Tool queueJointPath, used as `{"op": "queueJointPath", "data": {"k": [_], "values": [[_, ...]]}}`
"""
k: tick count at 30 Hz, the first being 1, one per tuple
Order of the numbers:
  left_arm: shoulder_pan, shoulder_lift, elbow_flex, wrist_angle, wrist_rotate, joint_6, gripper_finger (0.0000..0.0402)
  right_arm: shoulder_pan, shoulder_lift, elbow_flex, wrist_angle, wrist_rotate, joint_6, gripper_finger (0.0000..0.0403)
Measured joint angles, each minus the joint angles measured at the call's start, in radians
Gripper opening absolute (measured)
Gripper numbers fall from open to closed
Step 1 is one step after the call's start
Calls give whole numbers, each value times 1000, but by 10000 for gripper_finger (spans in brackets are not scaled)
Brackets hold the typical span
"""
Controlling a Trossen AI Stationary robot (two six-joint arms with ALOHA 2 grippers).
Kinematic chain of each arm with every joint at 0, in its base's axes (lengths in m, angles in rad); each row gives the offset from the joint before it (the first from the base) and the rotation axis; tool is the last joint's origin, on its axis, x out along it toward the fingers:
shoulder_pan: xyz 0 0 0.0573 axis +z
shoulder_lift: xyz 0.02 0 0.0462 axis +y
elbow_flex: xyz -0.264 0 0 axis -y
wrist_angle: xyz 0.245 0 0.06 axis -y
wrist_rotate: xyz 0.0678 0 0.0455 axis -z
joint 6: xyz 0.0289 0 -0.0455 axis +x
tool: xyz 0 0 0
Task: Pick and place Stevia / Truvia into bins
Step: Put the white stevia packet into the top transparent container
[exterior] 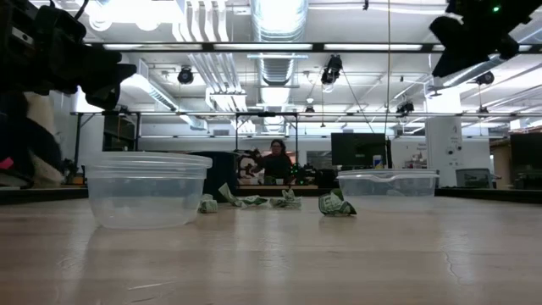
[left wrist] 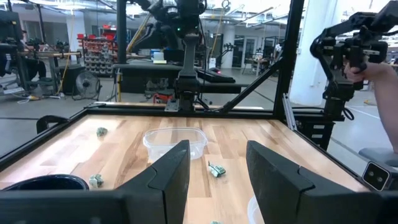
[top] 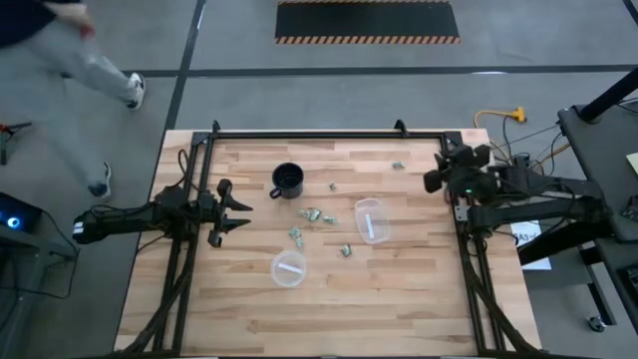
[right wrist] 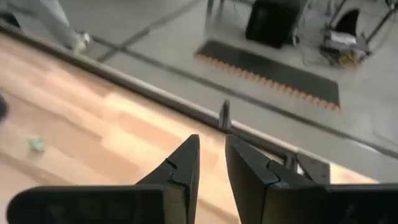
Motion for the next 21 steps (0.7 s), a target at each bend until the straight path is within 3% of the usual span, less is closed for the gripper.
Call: {"op": "queueJointPath", "data": {"k": [7, 16, 18, 21], "values": [[0, 0, 0, 0, 0, 0, 141, -94, 177, 64, -41, -79, 38, 68], [0, 0, 0, 0, 0, 0, 141, -268, 328, 57, 26, -197, -161, 68], [0, 0, 0, 0, 0, 0, 141, -322, 348, 51, 113, -284, -285, 68], [0, 0, 0, 0, 0, 0, 141, -417, 379, 48, 244, -544, -559, 68]]}}
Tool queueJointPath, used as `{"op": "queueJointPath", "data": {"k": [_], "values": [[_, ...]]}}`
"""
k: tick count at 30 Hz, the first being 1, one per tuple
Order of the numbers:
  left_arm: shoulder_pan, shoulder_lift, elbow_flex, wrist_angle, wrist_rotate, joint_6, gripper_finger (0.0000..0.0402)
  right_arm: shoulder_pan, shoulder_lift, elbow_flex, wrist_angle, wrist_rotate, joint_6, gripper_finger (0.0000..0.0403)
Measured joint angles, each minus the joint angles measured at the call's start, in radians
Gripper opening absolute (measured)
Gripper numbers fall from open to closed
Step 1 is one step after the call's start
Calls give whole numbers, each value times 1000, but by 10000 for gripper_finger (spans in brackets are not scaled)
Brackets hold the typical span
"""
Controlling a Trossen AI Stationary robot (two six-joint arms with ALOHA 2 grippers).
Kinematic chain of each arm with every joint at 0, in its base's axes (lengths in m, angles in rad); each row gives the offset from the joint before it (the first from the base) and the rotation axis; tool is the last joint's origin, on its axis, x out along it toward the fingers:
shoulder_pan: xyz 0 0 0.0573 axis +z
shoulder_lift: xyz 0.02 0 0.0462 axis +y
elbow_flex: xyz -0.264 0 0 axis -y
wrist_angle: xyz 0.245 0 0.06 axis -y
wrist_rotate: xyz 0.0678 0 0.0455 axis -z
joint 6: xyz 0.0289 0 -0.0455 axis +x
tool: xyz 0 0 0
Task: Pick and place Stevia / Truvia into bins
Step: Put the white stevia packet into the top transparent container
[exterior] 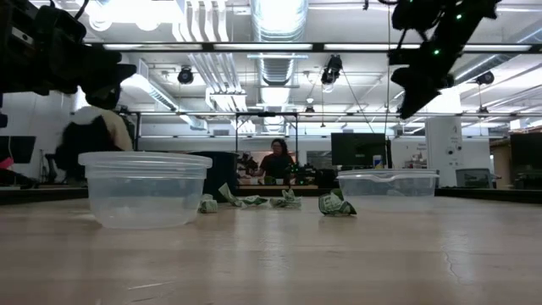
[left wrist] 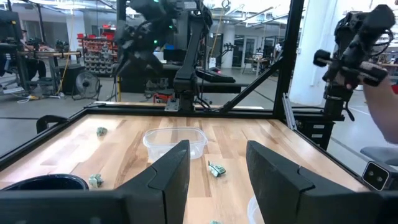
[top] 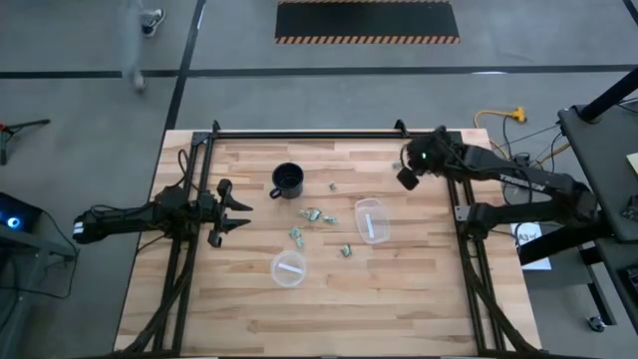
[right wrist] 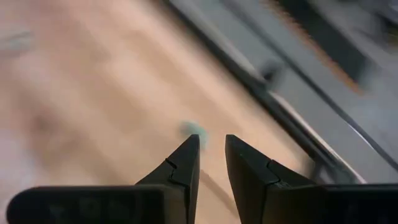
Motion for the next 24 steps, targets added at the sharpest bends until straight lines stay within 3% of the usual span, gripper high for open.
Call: {"op": "queueJointPath", "data": {"k": [3, 5, 10, 24], "values": [[0, 0, 0, 0, 0, 0, 141, -87, 46, 0, 38, -263, -271, 68], [0, 0, 0, 0, 0, 0, 141, -134, 86, 0, 21, -324, -382, 68], [0, 0, 0, 0, 0, 0, 141, -214, 191, 0, -90, -326, -557, 68], [0, 0, 0, 0, 0, 0, 141, -230, 383, 109, -102, -324, -647, 68]]}}
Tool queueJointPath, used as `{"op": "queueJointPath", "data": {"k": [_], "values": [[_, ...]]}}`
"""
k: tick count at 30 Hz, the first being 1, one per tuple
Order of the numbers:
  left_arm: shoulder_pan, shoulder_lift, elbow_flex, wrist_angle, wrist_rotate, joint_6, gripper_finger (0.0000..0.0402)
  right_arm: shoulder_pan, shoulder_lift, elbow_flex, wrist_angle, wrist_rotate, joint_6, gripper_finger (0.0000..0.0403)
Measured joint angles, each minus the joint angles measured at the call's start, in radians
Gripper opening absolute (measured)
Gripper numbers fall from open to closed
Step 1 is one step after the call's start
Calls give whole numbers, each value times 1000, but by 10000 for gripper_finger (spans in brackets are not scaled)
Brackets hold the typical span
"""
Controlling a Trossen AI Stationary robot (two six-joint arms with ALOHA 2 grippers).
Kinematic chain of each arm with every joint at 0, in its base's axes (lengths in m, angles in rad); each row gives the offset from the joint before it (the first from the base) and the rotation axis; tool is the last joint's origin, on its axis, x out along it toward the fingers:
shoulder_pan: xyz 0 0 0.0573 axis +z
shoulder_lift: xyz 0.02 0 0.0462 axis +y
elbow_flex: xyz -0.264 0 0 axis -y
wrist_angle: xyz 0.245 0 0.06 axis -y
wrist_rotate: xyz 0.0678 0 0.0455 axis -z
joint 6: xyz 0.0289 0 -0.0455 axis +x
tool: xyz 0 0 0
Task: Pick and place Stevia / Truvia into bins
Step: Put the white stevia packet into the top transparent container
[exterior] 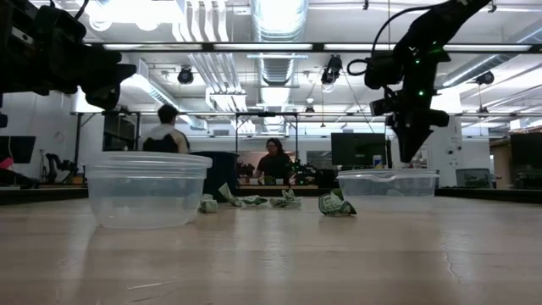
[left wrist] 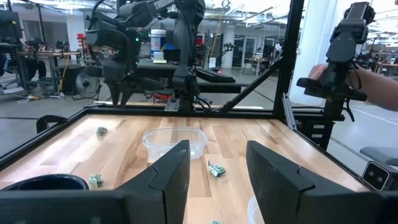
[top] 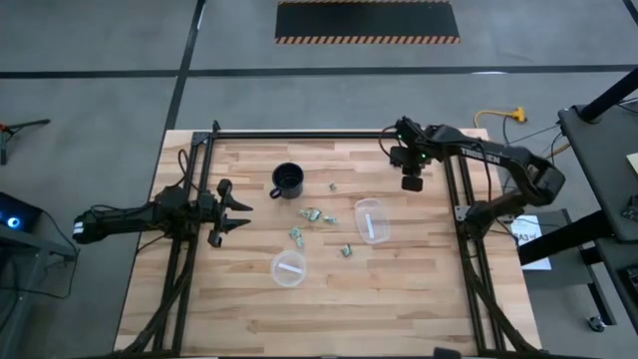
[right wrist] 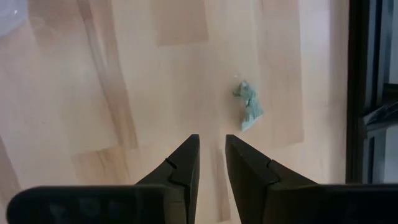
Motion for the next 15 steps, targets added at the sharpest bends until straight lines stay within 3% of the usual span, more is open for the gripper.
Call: {"op": "queueJointPath", "data": {"k": [7, 15], "values": [[0, 0, 0, 0, 0, 0, 141, 0, 55, 49, -31, 42, -3, 90], [0, 0, 0, 0, 0, 0, 141, -4, 84, 64, -25, 58, -34, 180]]}}
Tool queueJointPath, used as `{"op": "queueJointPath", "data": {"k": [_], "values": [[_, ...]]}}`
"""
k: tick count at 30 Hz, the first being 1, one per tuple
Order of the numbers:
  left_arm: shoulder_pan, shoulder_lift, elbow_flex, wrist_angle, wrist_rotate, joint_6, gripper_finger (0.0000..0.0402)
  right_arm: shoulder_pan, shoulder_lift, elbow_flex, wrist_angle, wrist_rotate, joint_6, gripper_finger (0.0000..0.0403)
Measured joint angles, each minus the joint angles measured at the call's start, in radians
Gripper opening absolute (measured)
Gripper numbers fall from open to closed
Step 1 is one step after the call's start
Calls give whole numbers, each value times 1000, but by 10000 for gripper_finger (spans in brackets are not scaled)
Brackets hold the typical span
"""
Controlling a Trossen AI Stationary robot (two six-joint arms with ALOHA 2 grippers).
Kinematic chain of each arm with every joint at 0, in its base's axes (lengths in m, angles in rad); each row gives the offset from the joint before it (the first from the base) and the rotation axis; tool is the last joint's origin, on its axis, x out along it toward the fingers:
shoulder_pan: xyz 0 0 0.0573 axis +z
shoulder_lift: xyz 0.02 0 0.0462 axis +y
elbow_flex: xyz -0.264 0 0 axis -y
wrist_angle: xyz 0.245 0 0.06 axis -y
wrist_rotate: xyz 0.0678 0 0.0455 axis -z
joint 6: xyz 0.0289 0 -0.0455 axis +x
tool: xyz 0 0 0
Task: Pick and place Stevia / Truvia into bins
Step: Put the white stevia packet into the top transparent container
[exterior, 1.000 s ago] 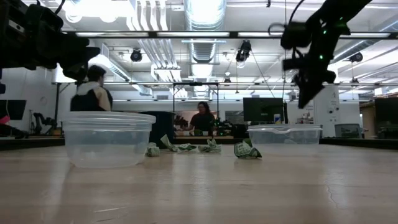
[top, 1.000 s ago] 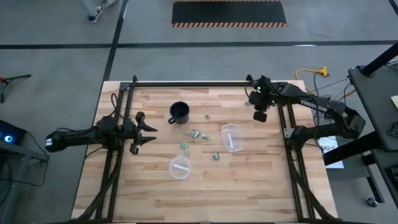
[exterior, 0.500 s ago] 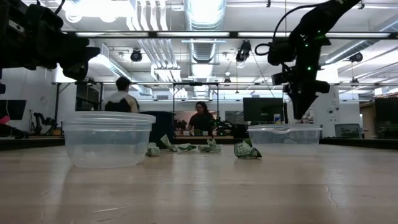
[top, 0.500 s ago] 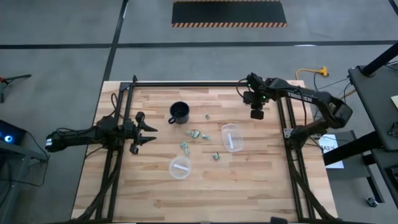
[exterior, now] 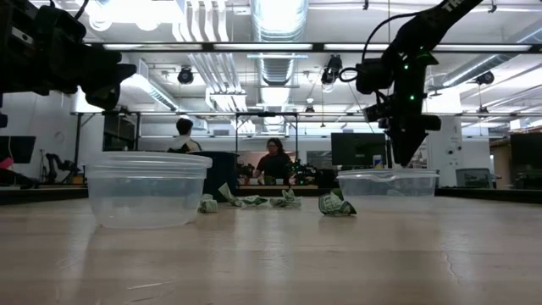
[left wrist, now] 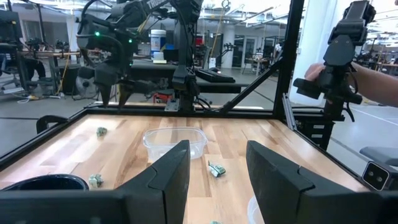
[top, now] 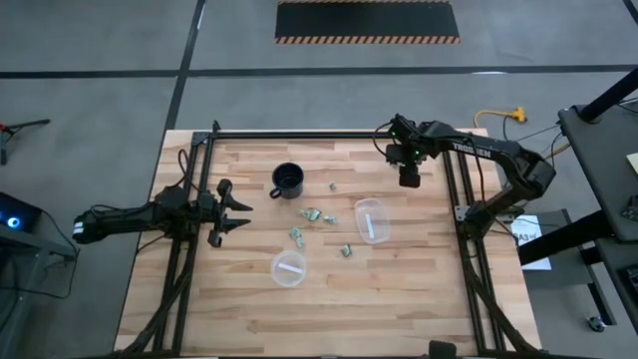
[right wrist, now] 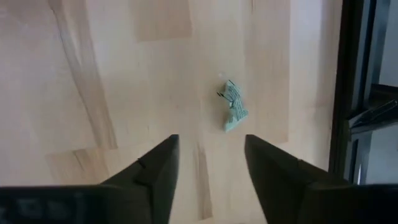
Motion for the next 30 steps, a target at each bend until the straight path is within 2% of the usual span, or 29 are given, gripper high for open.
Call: {"op": "queueJointPath", "data": {"k": [6, 13, 17, 21, 30], "values": [[0, 0, 0, 0, 0, 0, 141, -2, 2, 0, 12, 11, 0, 232], [0, 0, 0, 0, 0, 0, 141, -35, 3, -1, 14, 18, 43, 262], [0, 0, 0, 0, 0, 0, 141, -62, 19, -1, 19, -2, 61, 270], [0, 0, 0, 0, 0, 0, 141, -98, 72, -1, 36, -95, 84, 272], [0, 0, 0, 0, 0, 0, 141, -139, 195, 23, 84, -180, 104, 256]]}}
